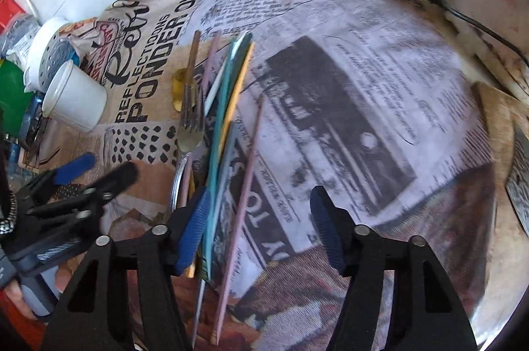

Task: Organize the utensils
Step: 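Lower both tools toward the utensil pile on the newspaper, then grasp the teal stick with the right tool while the left tool grasps a silver fork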

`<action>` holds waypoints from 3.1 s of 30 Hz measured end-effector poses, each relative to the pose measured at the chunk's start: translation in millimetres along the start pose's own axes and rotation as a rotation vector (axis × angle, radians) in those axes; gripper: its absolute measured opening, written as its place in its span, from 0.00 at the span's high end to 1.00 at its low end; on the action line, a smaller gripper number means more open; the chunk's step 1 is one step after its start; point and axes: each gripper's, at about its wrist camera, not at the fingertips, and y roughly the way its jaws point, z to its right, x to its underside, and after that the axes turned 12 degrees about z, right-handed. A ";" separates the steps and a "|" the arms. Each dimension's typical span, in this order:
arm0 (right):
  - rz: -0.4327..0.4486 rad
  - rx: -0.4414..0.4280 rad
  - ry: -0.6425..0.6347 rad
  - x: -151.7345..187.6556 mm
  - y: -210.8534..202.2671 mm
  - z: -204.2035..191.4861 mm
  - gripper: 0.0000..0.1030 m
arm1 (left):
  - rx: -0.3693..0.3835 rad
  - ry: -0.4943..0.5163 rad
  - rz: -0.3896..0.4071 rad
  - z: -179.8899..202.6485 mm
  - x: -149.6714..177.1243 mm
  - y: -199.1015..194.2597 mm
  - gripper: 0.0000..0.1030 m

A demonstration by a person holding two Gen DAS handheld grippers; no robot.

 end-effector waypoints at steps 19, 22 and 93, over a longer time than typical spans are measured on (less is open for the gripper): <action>-0.084 -0.033 -0.088 -34.3 52.7 -25.2 0.86 | -0.012 0.003 -0.023 -5.9 -1.4 1.2 0.46; -0.084 -0.030 -0.095 -37.1 56.1 -26.9 0.86 | 0.018 0.004 -0.033 -3.0 -4.4 2.0 0.46; 0.225 -0.155 -0.034 -23.2 -84.7 -10.5 0.95 | 0.058 -0.039 0.159 33.1 -25.3 -90.5 0.98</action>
